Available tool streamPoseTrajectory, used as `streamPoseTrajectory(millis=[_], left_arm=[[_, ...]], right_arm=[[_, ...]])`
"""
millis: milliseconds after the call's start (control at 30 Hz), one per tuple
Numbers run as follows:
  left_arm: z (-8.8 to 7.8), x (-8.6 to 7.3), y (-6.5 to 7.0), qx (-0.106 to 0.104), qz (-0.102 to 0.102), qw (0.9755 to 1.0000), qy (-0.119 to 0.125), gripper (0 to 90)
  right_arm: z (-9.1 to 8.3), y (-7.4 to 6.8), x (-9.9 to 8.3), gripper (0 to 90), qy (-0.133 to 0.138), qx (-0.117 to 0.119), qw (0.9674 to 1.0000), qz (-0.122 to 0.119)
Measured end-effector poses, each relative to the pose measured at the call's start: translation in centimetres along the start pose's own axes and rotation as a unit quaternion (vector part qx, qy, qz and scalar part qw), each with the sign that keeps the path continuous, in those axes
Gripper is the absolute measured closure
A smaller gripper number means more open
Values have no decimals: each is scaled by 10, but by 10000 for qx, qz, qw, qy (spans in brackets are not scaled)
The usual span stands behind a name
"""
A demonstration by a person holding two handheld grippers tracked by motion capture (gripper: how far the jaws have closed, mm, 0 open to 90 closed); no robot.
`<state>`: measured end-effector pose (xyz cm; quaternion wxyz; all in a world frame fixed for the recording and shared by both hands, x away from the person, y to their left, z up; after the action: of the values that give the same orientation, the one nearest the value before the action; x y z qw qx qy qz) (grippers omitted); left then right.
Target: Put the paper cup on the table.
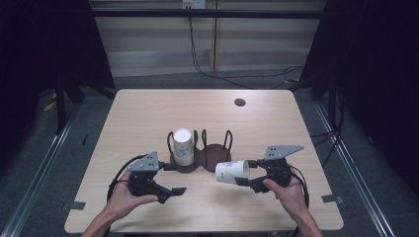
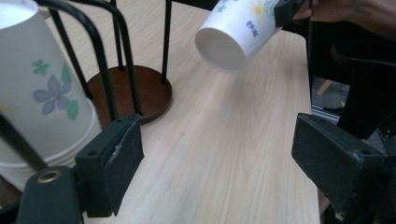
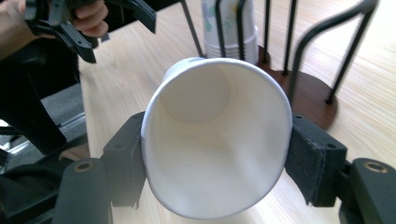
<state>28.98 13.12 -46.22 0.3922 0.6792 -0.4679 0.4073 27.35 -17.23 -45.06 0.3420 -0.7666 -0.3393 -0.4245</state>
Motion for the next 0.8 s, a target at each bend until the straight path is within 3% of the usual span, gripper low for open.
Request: streamPoseTrajectory(millis=[233,433,800], left_arm=[[-2,-4,-3,103,-5,9999,-60,167],[-2,-4,-4,109,6,9999,-39,167],[-3,-5,-4,127,62,9999,-90,166]], right_arm=[[-14,12,-2,298,-338,-372,9987,132],[-20,22,-4,298,-513,-507,9972,203],[-35,44,4,299,-909,-930,9910,311]])
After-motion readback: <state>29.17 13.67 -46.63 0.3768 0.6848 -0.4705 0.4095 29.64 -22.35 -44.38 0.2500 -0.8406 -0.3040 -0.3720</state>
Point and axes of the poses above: each handheld gripper's, and its own axes: z roughly forward along the jaws, x roughly out of its top, y roughly to its right, the point moved 5 cm from there along z, roughly forward along the jaws, and after that the axes turned 7 degrees about y, right-handed, at the moved point
